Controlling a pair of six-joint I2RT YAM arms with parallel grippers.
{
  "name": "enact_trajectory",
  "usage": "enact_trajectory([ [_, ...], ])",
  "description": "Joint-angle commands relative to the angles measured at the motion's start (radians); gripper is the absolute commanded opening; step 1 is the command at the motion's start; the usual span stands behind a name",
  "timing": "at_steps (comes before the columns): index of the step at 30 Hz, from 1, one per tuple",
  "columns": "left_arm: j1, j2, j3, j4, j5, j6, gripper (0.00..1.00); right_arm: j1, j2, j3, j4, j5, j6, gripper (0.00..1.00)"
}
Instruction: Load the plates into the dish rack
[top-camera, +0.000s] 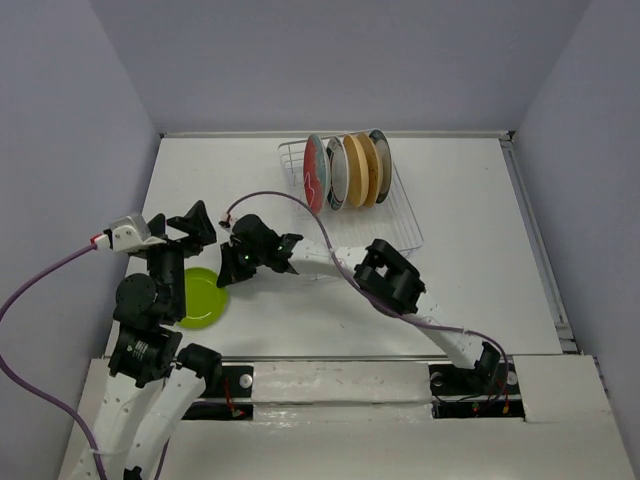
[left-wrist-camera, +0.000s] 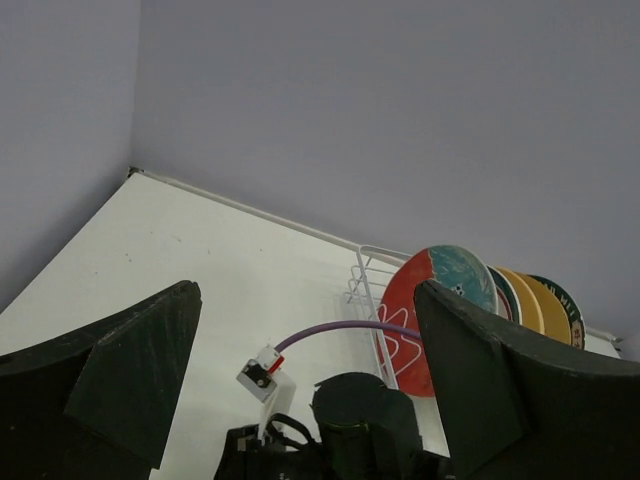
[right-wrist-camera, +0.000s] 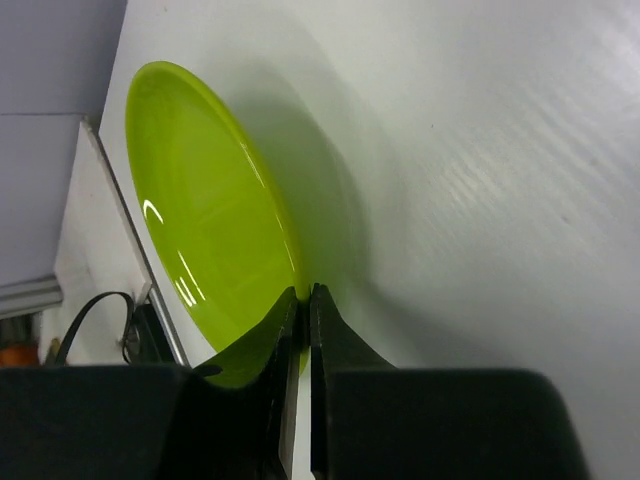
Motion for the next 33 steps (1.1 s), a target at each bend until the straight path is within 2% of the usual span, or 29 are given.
enact_trajectory([
  [1,0.007,-0.029,-0.009,0.061,-0.042,0.009,0.99,-0.020,-0.257,-0.048,0.038,0.305,-0.177,0.07],
  [6,0.007,-0.047,-0.017,0.072,-0.046,0.008,0.99,-0.109,-0.393,-0.025,-0.063,0.578,-0.341,0.07],
  [8,0.005,-0.049,-0.017,0.072,-0.039,0.008,0.99,-0.144,-0.419,-0.016,-0.089,0.748,-0.431,0.07],
  [9,0.005,-0.050,-0.017,0.072,-0.037,0.008,0.99,-0.144,-0.427,-0.010,-0.097,0.811,-0.432,0.07],
  [10,0.005,-0.050,-0.016,0.072,-0.036,0.008,0.99,-0.155,-0.436,-0.002,-0.102,0.945,-0.504,0.07],
  [13,0.005,-0.053,-0.016,0.074,-0.023,0.008,0.99,-0.175,-0.432,0.031,-0.108,1.154,-0.647,0.07],
  [16,0.004,-0.056,-0.017,0.075,-0.019,0.005,0.99,-0.195,-0.423,0.073,-0.116,1.279,-0.760,0.07],
  [21,0.005,-0.060,-0.016,0.077,-0.006,0.005,0.99,-0.204,-0.386,0.125,-0.134,1.348,-0.842,0.07],
  [29,0.005,-0.061,-0.017,0.077,-0.002,0.002,0.99,-0.204,-0.266,0.272,-0.273,1.371,-0.857,0.07],
  [33,0.005,-0.061,-0.017,0.078,0.000,0.002,0.99,-0.204,-0.240,0.286,-0.309,1.363,-0.846,0.07],
])
